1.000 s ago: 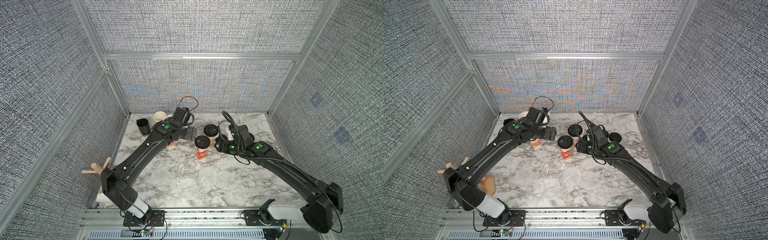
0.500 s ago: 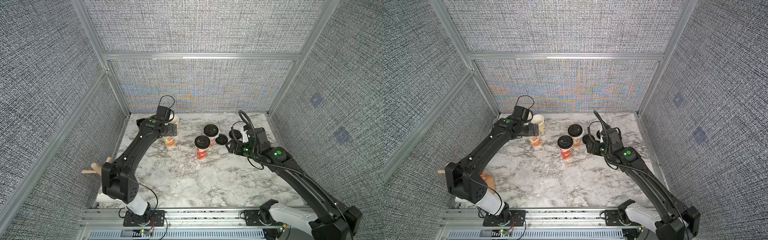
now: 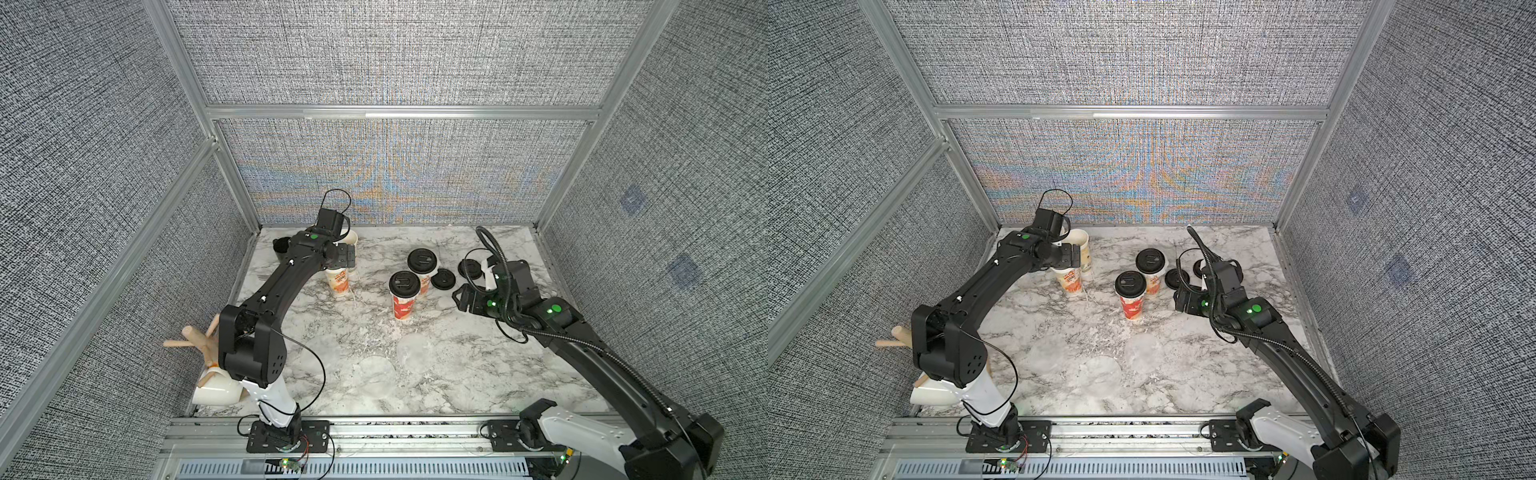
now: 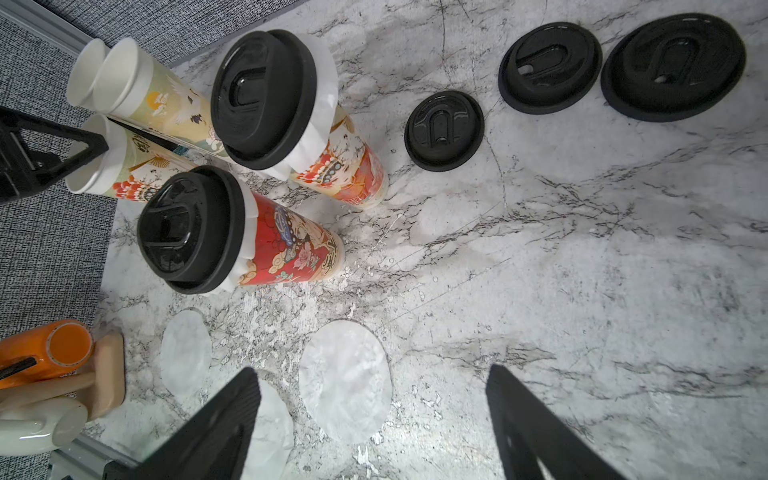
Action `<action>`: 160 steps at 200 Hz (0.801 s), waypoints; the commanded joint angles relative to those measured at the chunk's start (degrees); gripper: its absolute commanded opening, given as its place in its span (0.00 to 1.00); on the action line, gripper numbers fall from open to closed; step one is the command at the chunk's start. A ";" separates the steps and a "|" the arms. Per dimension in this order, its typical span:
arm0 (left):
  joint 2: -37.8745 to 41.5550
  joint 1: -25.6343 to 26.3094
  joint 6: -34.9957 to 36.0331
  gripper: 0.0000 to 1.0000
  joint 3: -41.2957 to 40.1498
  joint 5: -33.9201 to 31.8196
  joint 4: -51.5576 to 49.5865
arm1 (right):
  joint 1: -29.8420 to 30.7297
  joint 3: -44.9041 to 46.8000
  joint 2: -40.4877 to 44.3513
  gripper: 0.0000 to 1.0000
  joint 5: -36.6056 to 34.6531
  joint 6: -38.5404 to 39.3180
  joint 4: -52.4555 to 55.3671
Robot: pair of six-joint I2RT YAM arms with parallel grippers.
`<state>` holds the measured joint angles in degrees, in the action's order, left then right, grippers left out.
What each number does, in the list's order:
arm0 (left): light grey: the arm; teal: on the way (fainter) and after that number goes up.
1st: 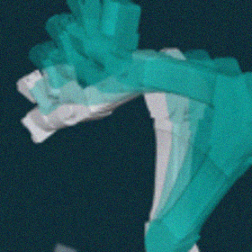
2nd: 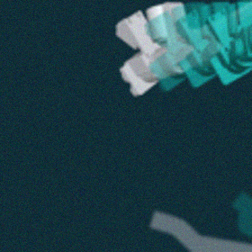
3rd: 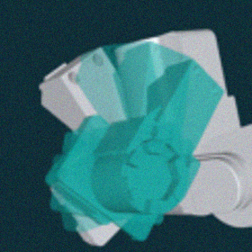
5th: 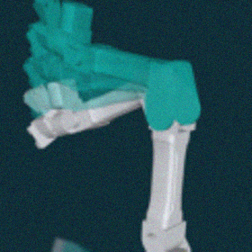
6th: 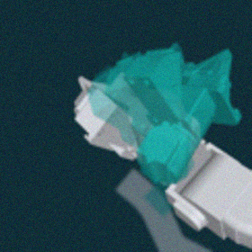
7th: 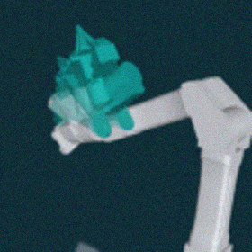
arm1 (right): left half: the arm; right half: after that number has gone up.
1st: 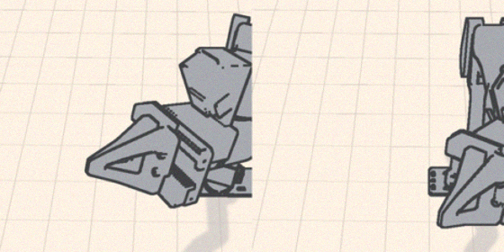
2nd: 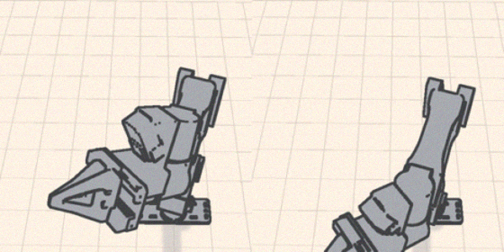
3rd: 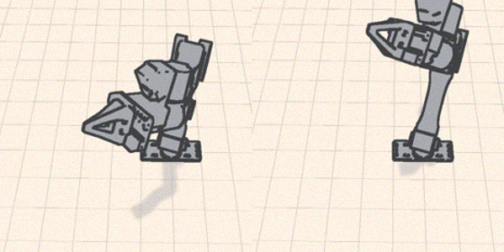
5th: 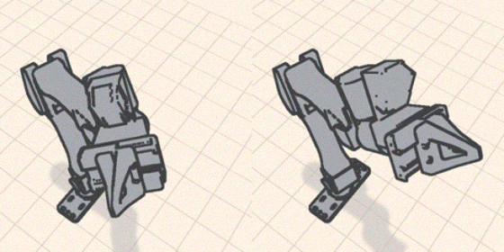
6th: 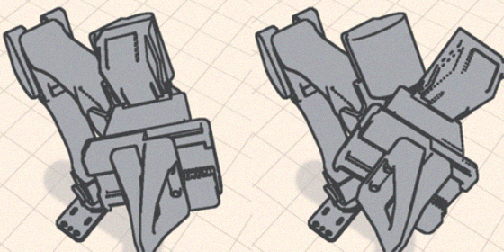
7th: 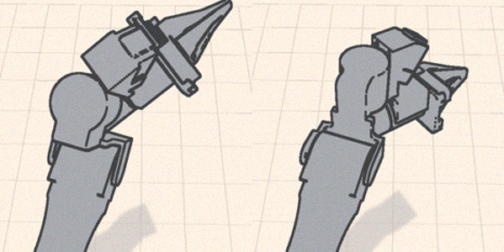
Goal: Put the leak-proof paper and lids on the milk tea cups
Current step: Pick up the cup at the center of the board.
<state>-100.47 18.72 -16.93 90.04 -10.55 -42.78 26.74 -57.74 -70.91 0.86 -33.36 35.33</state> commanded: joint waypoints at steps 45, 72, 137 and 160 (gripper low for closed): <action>-2.54 -0.18 0.02 1.00 0.23 0.26 0.93 | -0.03 0.20 -0.71 0.88 -0.25 -0.67 -1.14; -2.48 -0.26 -0.49 1.00 -0.85 0.36 1.52 | -0.06 0.14 -0.72 0.88 -0.27 -0.72 -1.14; -1.91 -0.58 -0.38 0.94 -2.90 -2.37 3.95 | -0.02 0.41 0.06 0.88 -0.34 -0.78 -0.88; -2.08 -0.70 -0.30 0.96 -3.12 -2.42 4.74 | -0.02 0.29 0.54 0.88 -0.34 -0.88 -0.62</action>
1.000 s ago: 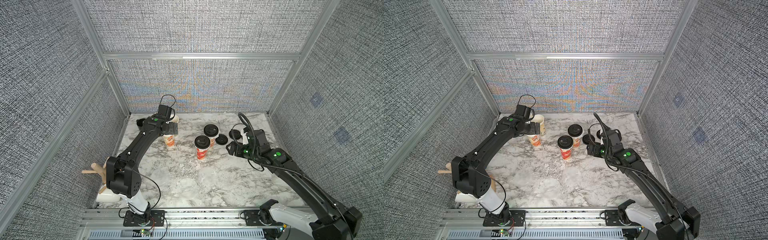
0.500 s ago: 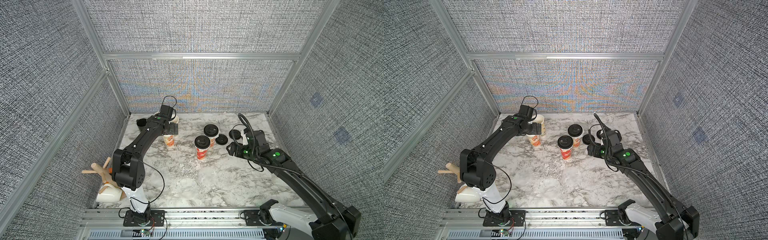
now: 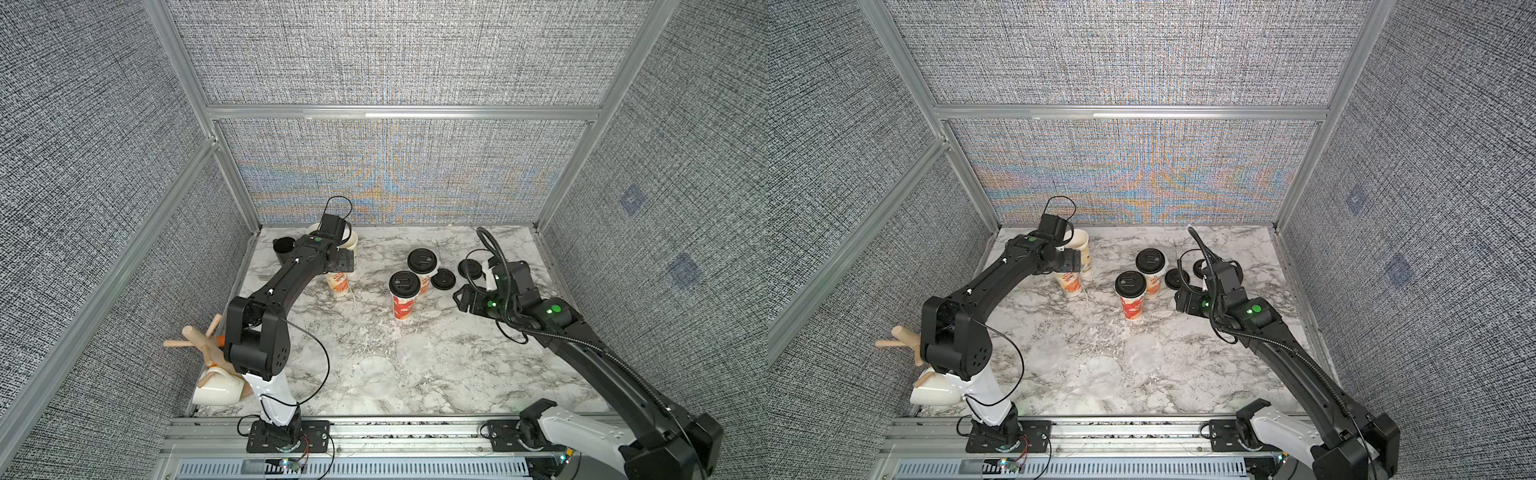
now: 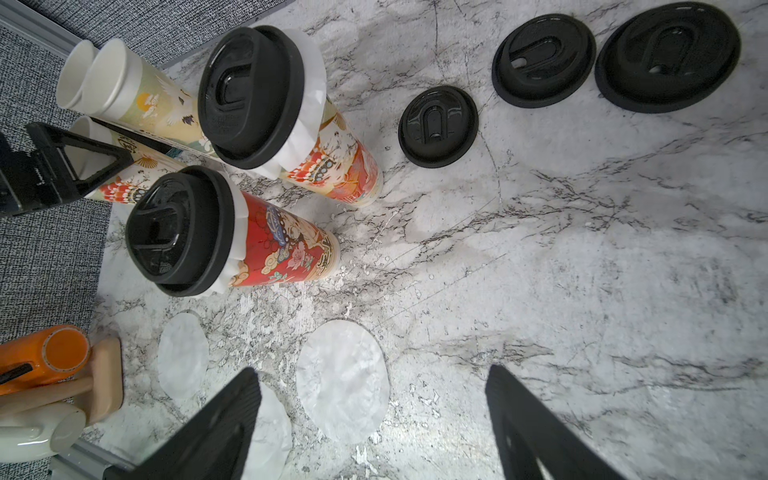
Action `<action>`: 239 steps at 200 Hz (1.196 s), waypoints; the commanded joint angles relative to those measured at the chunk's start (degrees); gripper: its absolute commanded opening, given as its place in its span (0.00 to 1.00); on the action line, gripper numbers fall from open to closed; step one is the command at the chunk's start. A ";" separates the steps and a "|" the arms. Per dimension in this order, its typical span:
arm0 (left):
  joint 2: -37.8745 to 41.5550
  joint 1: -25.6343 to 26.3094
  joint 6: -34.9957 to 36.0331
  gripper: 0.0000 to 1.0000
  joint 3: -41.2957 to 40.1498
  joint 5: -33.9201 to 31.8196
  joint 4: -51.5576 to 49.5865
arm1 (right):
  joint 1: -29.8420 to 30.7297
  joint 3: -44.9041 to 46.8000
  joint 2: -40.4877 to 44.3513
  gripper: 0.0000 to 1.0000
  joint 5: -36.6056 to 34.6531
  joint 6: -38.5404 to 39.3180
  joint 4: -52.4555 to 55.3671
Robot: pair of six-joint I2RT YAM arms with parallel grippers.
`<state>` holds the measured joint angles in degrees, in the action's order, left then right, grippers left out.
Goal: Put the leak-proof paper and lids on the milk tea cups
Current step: Pick up the cup at the center of the board.
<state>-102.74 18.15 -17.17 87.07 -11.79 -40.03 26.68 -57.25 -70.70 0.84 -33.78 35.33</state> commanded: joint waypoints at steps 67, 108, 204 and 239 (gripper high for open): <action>0.33 -0.14 -0.06 0.89 -0.95 0.28 3.45 | 0.04 -0.14 1.18 0.87 -0.25 -0.57 -0.07; 1.25 -0.14 -0.61 0.77 -1.81 1.15 3.93 | 0.04 -0.10 1.68 0.87 -0.03 -0.63 0.00; 9.71 -0.05 -0.35 0.78 0.13 5.35 -9.02 | 0.17 0.83 2.49 0.87 0.61 -0.79 -0.74; 16.01 0.37 1.34 0.78 -1.27 9.54 -14.10 | 0.20 0.53 2.16 0.87 0.87 -0.51 -0.97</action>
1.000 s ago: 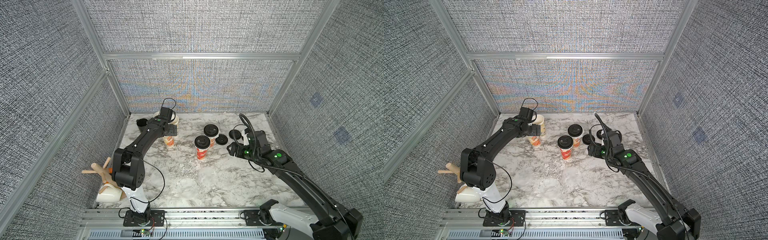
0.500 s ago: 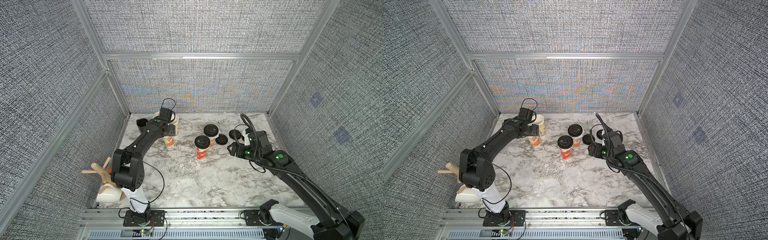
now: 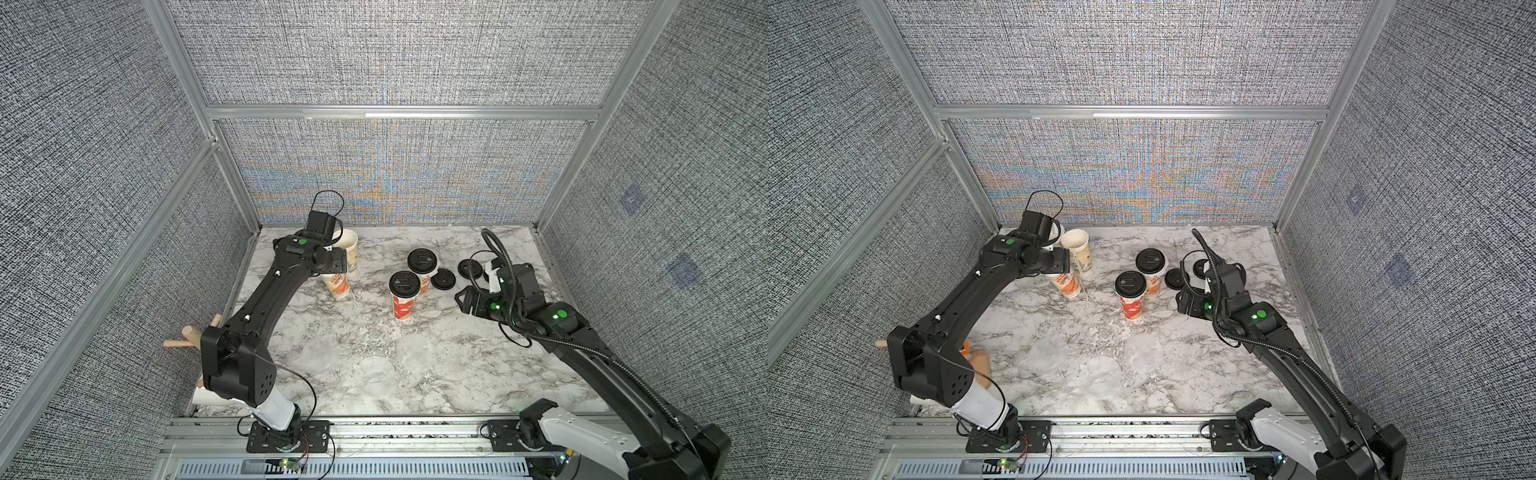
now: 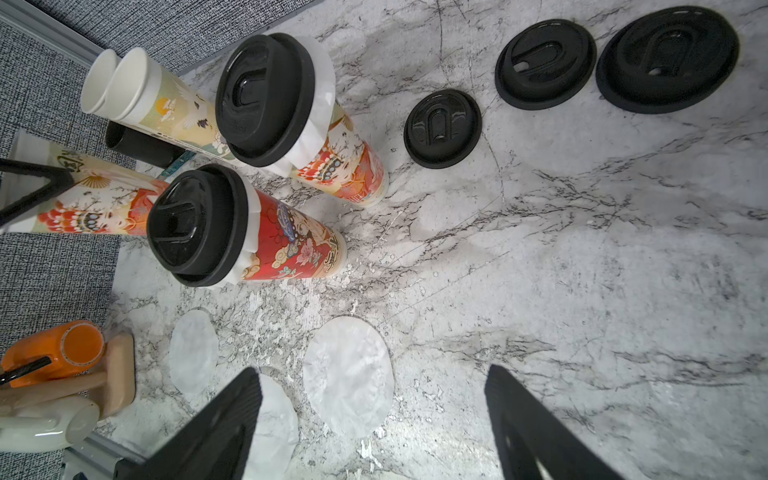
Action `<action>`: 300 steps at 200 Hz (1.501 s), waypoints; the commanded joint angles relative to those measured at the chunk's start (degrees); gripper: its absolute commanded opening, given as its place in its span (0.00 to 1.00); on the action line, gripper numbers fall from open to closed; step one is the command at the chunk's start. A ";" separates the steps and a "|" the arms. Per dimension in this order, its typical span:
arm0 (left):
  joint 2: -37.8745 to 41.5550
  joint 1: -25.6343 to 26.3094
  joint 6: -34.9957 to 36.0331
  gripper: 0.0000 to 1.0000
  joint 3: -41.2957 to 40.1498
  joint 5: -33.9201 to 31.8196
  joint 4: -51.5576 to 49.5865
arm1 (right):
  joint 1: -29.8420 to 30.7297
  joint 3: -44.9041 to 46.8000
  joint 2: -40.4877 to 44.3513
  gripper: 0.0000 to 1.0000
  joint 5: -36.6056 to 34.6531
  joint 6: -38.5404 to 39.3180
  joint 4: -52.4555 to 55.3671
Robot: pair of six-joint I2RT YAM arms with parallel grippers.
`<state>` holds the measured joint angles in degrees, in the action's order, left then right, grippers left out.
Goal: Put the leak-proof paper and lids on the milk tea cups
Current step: Pick up the cup at the center of the board, then place the cup at the center of the board.
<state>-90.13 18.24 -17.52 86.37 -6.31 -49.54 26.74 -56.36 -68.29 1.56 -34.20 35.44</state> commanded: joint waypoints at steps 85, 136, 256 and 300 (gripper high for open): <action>18.13 4.36 9.15 0.76 -5.05 14.47 -11.11 | -0.10 -5.29 -2.91 0.86 -1.07 1.33 0.06; 18.33 14.50 7.60 0.76 -5.82 13.26 -10.87 | -0.75 -6.04 -2.30 0.86 -2.47 1.79 0.75; -0.79 44.13 6.32 0.75 8.53 -1.18 1.29 | -17.46 -3.87 3.53 0.86 -2.04 7.77 2.09; -11.82 45.92 7.39 0.75 12.45 -6.47 8.93 | -20.86 -1.64 5.43 0.86 -0.12 8.97 1.36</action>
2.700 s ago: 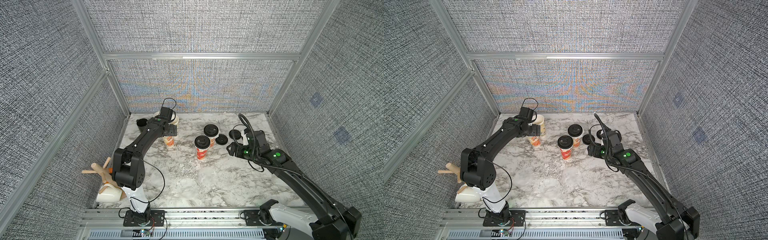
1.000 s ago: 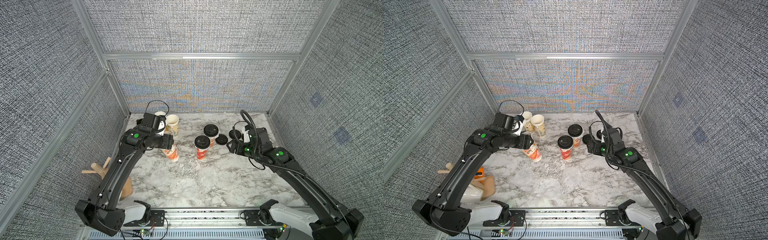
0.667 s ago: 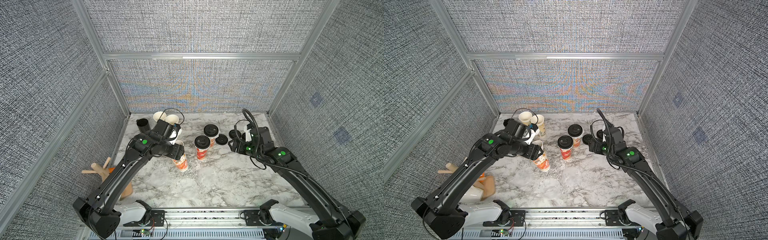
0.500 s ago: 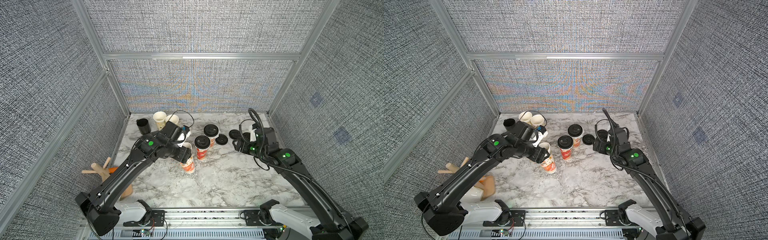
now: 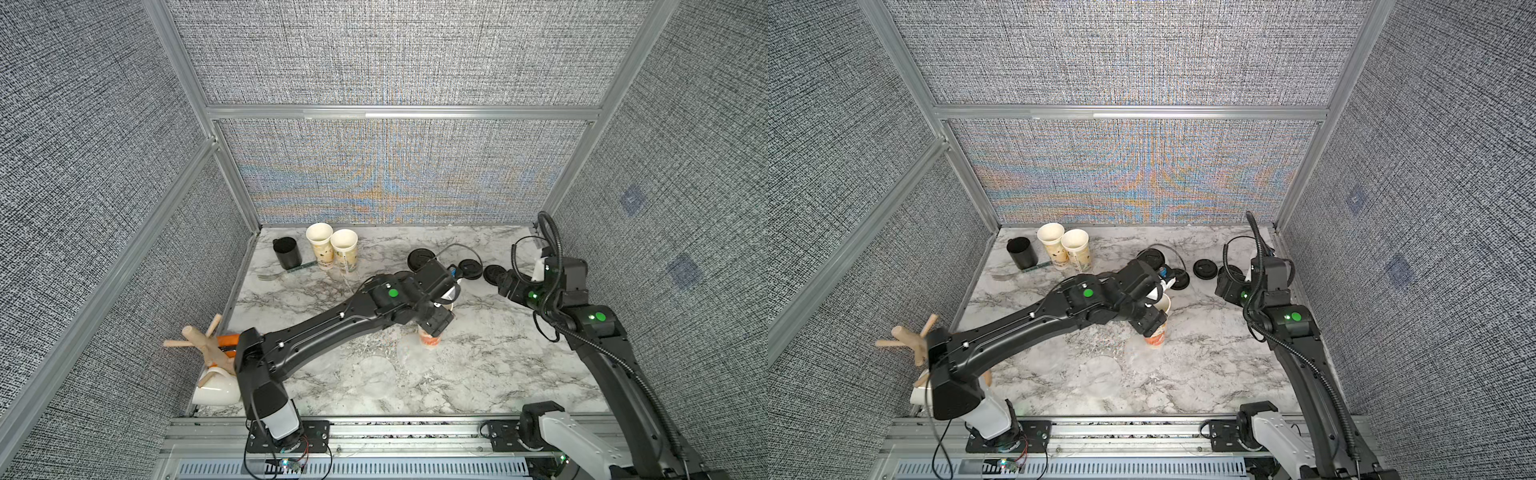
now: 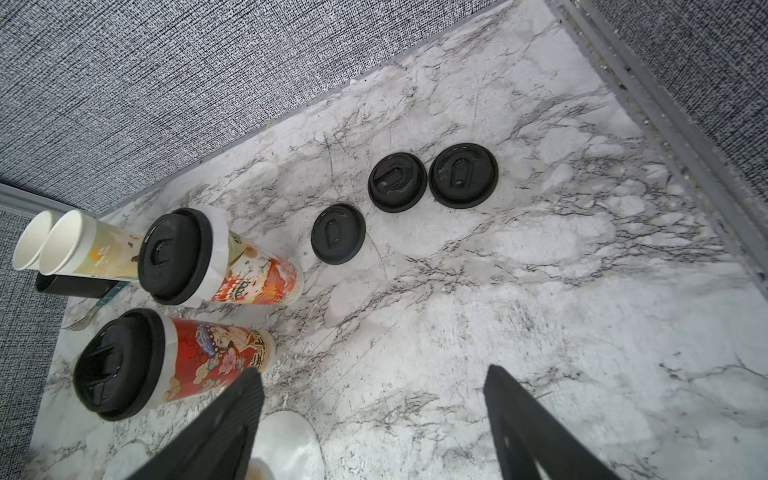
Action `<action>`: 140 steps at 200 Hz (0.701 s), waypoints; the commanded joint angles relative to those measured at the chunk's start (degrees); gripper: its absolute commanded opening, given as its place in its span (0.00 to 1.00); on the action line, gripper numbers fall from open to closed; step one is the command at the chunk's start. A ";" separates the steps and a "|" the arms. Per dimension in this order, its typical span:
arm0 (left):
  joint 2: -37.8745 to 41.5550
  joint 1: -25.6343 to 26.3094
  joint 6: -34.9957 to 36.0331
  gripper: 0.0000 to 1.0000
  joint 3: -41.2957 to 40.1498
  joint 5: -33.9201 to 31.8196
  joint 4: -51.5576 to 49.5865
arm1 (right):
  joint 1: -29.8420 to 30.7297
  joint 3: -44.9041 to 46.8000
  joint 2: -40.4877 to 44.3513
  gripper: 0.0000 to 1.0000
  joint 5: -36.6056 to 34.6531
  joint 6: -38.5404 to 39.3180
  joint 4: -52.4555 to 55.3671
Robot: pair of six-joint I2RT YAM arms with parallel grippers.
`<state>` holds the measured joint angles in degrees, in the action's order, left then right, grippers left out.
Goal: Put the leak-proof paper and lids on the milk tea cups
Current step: Place the cup at the center of the board.
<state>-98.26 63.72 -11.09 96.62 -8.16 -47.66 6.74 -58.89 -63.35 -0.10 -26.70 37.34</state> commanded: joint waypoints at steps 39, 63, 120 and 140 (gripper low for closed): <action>-11.88 0.52 -1.77 0.76 7.19 -7.43 7.08 | -1.85 2.85 0.69 0.86 2.80 2.31 -1.59; -16.20 0.46 -2.41 0.76 11.45 -9.06 3.43 | -2.51 3.54 0.61 0.86 3.17 2.84 -1.97; -21.62 0.46 -3.07 0.80 14.91 -8.96 0.01 | -3.75 4.88 0.60 0.86 4.12 3.75 -2.54; -22.01 0.48 -3.49 0.85 15.05 -8.76 -0.23 | -3.95 5.03 0.68 0.86 4.32 3.90 -2.54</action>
<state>-119.79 64.31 -13.78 111.13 -16.03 -46.59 2.96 -54.00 -62.61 3.51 -23.68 36.60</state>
